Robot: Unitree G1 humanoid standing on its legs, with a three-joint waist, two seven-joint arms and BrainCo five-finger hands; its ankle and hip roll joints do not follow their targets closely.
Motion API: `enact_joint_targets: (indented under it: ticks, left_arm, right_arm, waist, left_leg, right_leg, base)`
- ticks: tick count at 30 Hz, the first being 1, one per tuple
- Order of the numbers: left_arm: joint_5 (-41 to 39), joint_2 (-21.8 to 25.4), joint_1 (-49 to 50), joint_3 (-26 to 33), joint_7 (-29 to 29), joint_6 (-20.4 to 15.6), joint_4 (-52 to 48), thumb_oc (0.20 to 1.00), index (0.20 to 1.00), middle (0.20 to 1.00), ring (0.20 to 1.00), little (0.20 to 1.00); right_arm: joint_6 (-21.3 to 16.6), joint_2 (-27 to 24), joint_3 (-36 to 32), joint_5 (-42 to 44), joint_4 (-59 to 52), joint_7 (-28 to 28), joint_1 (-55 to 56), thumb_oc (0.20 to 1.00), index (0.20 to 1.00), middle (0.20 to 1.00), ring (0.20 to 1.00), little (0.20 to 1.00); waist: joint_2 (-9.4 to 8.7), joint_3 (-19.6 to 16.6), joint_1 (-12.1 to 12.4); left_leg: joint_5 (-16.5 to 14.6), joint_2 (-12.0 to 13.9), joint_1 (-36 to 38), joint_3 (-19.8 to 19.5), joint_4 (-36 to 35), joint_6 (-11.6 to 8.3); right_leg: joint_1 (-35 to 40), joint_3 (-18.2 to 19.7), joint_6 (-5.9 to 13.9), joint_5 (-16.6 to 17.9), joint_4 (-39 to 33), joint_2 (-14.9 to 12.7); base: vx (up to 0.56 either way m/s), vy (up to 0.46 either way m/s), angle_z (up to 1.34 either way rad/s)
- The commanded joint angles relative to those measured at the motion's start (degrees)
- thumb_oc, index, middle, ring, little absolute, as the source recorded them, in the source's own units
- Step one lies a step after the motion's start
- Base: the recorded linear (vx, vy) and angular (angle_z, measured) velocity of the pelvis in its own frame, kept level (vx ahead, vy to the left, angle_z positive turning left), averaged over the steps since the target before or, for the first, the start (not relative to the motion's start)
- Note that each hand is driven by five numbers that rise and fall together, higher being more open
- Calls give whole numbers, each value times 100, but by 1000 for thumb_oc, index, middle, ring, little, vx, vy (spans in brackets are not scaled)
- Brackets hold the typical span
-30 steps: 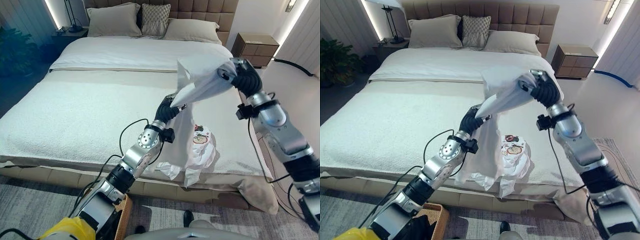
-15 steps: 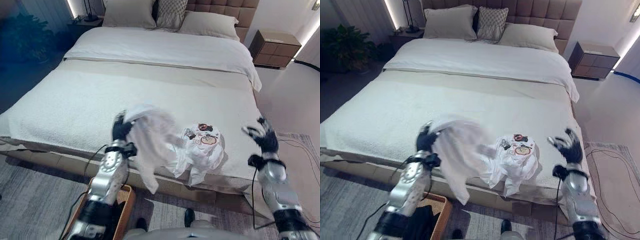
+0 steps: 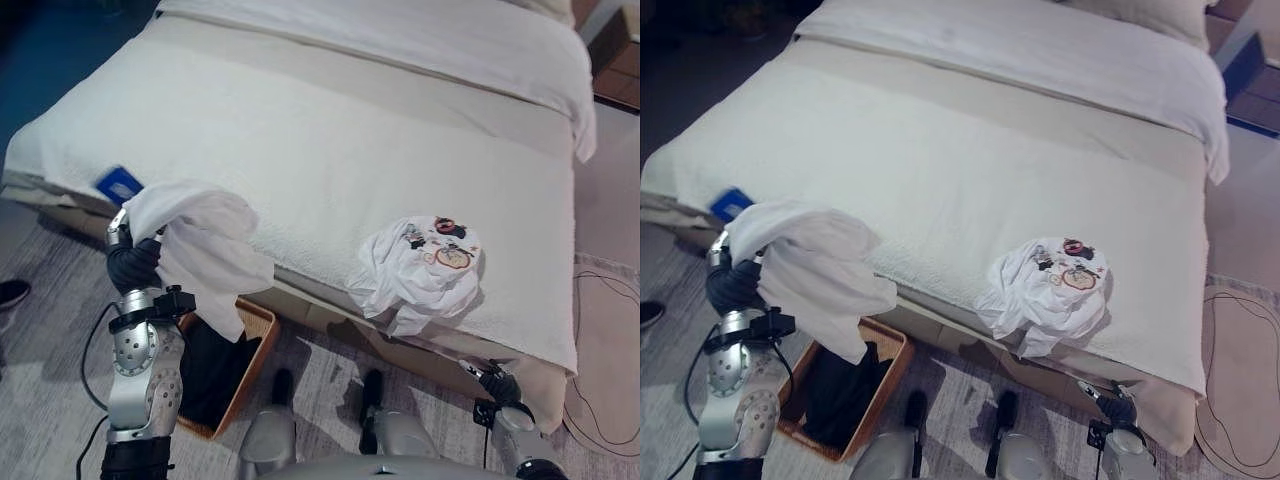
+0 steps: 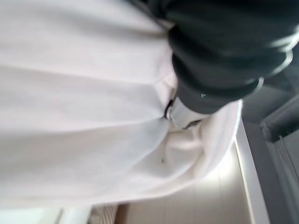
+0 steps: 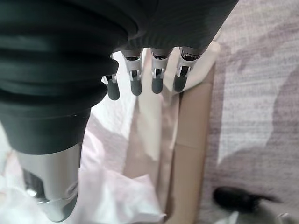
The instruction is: Pick up clothes into the bucket
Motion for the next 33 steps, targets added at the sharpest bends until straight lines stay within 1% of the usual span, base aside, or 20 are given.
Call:
enact_joint_targets:
  ticks: [1,3,4,5,7,8,9,12,13,14,17,19,20,24,25,26,27,30,32,33]
  left_arm:
    - [7,278,246,407,25,-487,-462,200,200,200,200,200]
    - [13,303,271,357,24,-456,-341,200,200,200,200,200]
    - [209,448,344,288,51,-343,53,200,200,200,200,200]
    - [316,501,331,258,73,-312,227,200,200,200,200,200]
    - [917,698,261,192,289,-196,849,200,200,200,200,200]
    - [923,705,240,181,295,-209,870,200,200,200,200,200]
    - [1640,922,145,121,584,-117,1272,200,200,200,200,200]
    - [2402,1061,-132,-74,1043,132,2140,200,200,200,200,200]
    - [2408,1066,-156,-88,1053,122,2163,200,200,200,200,200]
    - [2471,1034,-445,-223,1280,166,2801,200,200,200,200,200]
    - [2718,1123,-760,-385,1592,316,3376,200,200,200,200,200]
    - [2755,1160,-941,-458,1684,303,3583,200,200,200,200,200]
    - [2812,1229,-1214,-594,1833,389,3942,200,200,200,200,200]
    - [2938,1484,-1735,-848,2010,484,4499,200,200,200,200,200]
    - [2937,1488,-1748,-853,2011,481,4509,200,200,200,200,200]
    - [3162,1724,-1961,-1016,2015,583,4837,200,200,200,200,200]
    - [3250,1807,-2062,-1115,2021,602,4926,200,200,200,200,200]
    - [3331,1880,-2186,-1231,2000,661,5036,200,200,200,200,200]
    - [3494,2029,-2361,-1334,2010,789,5222,200,200,200,200,200]
    - [3539,2081,-2427,-1346,2049,810,5283,285,285,285,285,285]
  right_arm:
    - [-118,-302,-30,-106,89,-222,-187,1000,1000,1000,1000,1000]
    - [-117,-334,-31,-124,146,-234,-207,1000,1000,1000,1000,1000]
    - [-128,-389,-48,-143,181,-285,-248,1000,1000,1000,1000,1000]
    - [-146,-396,-53,-161,102,-311,-257,1000,1000,1000,1000,1000]
    - [-242,-399,-27,-207,-166,-418,-283,1000,1000,1000,1000,1000]
    - [-240,-394,-35,-209,-170,-421,-284,1000,1000,1000,1000,1000]
    - [-350,-397,-34,-220,-338,-553,-357,1000,1000,1000,1000,1000]
    - [-533,-357,9,-172,-764,-745,-495,1000,1000,1000,1000,1000]
    - [-527,-353,0,-175,-773,-749,-495,1000,1000,1000,1000,1000]
    - [-663,-348,44,-127,-1117,-873,-601,1000,1000,1000,1000,1000]
    - [-840,-333,98,-61,-1580,-983,-725,1000,1000,1000,1000,1000]
    - [-875,-329,112,-26,-1645,-1029,-801,1000,1000,1000,1000,1000]
    - [-947,-351,176,-23,-1837,-1101,-936,1000,1000,1000,1000,1000]
    - [-1092,-412,284,17,-2142,-1251,-1262,1000,1000,1000,1000,1000]
    - [-1092,-409,279,16,-2142,-1252,-1268,1000,1000,1000,1000,1000]
    - [-1172,-443,358,43,-2222,-1312,-1405,1000,1000,1000,1000,1000]
    - [-1212,-456,377,61,-2246,-1321,-1457,1000,1000,1000,1000,1000]
    - [-1275,-477,378,64,-2435,-1389,-1540,1000,1000,1000,1000,1000]
    - [-1376,-538,370,19,-2711,-1524,-1661,1000,1000,1000,1000,1000]
    - [-1407,-544,354,-23,-2798,-1571,-1690,1000,1000,1000,1000,1000]
  waist:
    - [-86,-92,150]
    - [-78,-66,172]
    - [-61,34,238]
    - [-60,64,240]
    - [-67,183,246]
    - [-70,187,255]
    - [-89,294,249]
    - [-149,460,201]
    - [-151,458,212]
    - [-203,626,147]
    - [-255,816,60]
    - [-281,882,34]
    - [-324,1002,-36]
    - [-427,1243,-178]
    - [-429,1239,-172]
    - [-458,1253,-263]
    - [-470,1253,-297]
    - [-466,1253,-357]
    - [-463,1253,-450]
    - [-468,1253,-474]
  left_leg:
    - [-326,-329,-427,-133,510,129]
    - [-311,-348,-469,-179,524,129]
    - [-337,-355,-525,-253,580,122]
    - [-295,-374,-580,-276,584,132]
    - [-315,-362,-670,-301,645,129]
    - [-320,-362,-676,-298,654,129]
    - [-314,-359,-775,-309,710,132]
    - [-323,-325,-989,-278,865,136]
    - [-328,-325,-1006,-273,878,137]
    - [-340,-315,-1201,-209,1064,151]
    - [-377,-288,-1442,-125,1284,168]
    - [-391,-282,-1555,-90,1365,177]
    - [-405,-276,-1754,-49,1518,191]
    - [-445,-253,-2179,10,1833,220]
    - [-450,-253,-2197,13,1846,221]
    - [-493,-237,-2428,53,2013,237]
    - [-516,-234,-2573,54,2113,245]
    - [-567,-226,-2860,76,2329,258]
    - [-635,-218,-3201,117,2550,276]
    - [-648,-208,-3290,127,2610,278]
  right_leg:
    - [45,-206,131,-518,618,-265]
    - [31,-257,132,-521,629,-278]
    - [27,-334,134,-563,688,-292]
    - [-16,-350,136,-538,699,-310]
    - [-125,-342,138,-577,818,-321]
    - [-135,-338,137,-584,831,-323]
    - [-252,-323,139,-579,904,-329]
    - [-467,-274,135,-577,1022,-342]
    - [-484,-268,135,-581,1034,-343]
    - [-690,-206,120,-584,1173,-351]
    - [-982,-104,105,-595,1343,-341]
    - [-1113,-44,94,-606,1413,-328]
    - [-1359,23,82,-614,1557,-329]
    - [-1800,142,67,-642,1803,-302]
    - [-1819,147,67,-647,1815,-304]
    - [-2049,215,76,-629,1896,-297]
    - [-2195,251,79,-625,1954,-281]
    - [-2485,325,76,-626,2078,-275]
    - [-2833,411,75,-633,2222,-269]
    - [-2932,441,74,-634,2265,-268]
  base:
    - [-21,12,29]
    - [-12,3,28]
    - [-38,9,31]
    - [-64,14,35]
    - [-56,19,22]
    - [-67,22,12]
    - [-73,22,5]
    - [-68,28,0]
    - [-101,42,-1]
    - [-83,44,-2]
    - [-85,69,-10]
    - [-72,60,-21]
    - [-76,69,-28]
    - [-73,62,-17]
    - [-57,58,-19]
    - [-37,58,-26]
    - [-39,58,-23]
    - [-22,73,-13]
    - [-21,79,-11]
    - [-16,54,-10]
